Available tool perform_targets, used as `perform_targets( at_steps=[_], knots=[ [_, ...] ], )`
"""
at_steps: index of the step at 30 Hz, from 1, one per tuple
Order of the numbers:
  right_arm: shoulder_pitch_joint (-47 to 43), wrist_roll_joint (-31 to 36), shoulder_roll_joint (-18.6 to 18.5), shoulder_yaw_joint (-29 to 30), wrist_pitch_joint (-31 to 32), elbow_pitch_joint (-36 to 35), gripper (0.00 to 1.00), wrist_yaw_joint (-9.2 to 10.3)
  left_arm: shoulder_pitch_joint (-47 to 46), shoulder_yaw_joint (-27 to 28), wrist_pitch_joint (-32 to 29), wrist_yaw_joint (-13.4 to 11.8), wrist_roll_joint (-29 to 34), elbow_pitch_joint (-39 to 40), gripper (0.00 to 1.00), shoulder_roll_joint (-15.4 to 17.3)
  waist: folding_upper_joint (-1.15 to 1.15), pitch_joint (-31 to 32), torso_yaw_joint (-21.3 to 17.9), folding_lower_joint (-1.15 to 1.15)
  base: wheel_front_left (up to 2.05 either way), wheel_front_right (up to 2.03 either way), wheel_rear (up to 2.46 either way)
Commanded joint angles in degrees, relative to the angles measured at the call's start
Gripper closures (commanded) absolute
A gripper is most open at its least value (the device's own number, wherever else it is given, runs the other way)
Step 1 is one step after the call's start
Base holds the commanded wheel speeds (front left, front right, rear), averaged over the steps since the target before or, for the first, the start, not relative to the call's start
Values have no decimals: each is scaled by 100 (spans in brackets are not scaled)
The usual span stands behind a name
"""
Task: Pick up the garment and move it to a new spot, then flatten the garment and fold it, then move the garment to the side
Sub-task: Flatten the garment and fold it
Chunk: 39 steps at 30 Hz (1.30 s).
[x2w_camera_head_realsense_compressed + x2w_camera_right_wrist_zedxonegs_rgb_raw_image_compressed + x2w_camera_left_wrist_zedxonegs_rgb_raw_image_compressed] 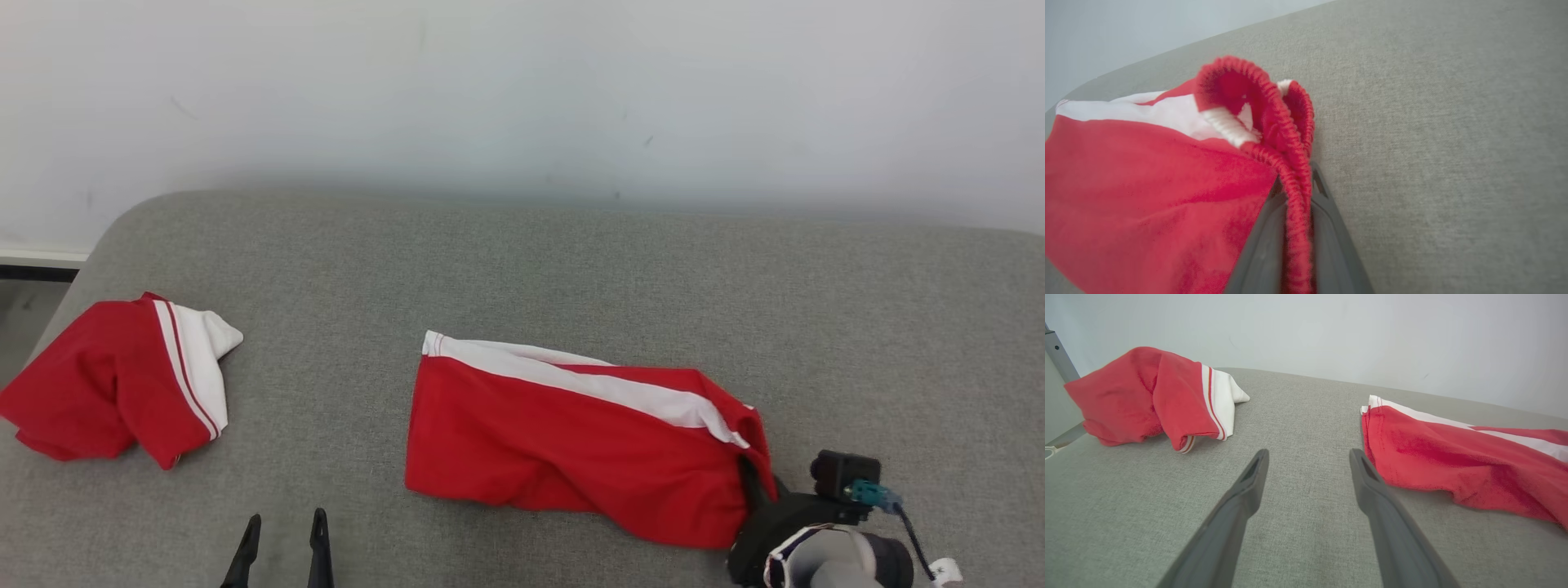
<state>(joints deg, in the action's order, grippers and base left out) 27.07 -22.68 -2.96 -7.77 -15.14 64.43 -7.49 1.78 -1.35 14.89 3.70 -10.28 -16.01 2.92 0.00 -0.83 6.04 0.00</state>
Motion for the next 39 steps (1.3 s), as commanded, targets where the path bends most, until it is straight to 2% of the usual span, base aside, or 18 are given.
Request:
perform_targets(
  at_steps=[1,9,14,19,28,33,39],
  knots=[
    [-65,-3,-198,105,-9,-119,100,-3,-37,-34,30,-23,-24,-18,0,-6,0,21,-65,0,0,0,0],
    [-243,-52,-849,495,-13,-498,100,-3,19,-9,30,-83,-105,45,0,-6,0,-3,-278,0,0,0,0],
    [-108,-164,-1061,431,34,-514,100,-3,0,7,30,-102,-121,61,0,-4,0,-63,-409,0,0,0,0],
    [-21,-701,-923,186,389,-789,100,-3,-28,35,30,-115,-135,49,0,-4,0,-78,-489,0,0,0,0],
    [-170,-2640,-729,-440,1955,-2395,100,-4,-43,0,30,-100,-133,-5,0,-4,0,-72,-505,0,0,0,0],
    [-113,-3095,-583,-681,2504,-2923,100,-4,-96,-71,30,-117,-181,-26,0,-4,0,-111,-397,0,0,0,0],
    [142,-3241,-215,-806,2630,-2750,100,-4,-187,-203,30,-142,-220,-91,0,-3,0,-151,-168,0,0,0,0]
  ],
)
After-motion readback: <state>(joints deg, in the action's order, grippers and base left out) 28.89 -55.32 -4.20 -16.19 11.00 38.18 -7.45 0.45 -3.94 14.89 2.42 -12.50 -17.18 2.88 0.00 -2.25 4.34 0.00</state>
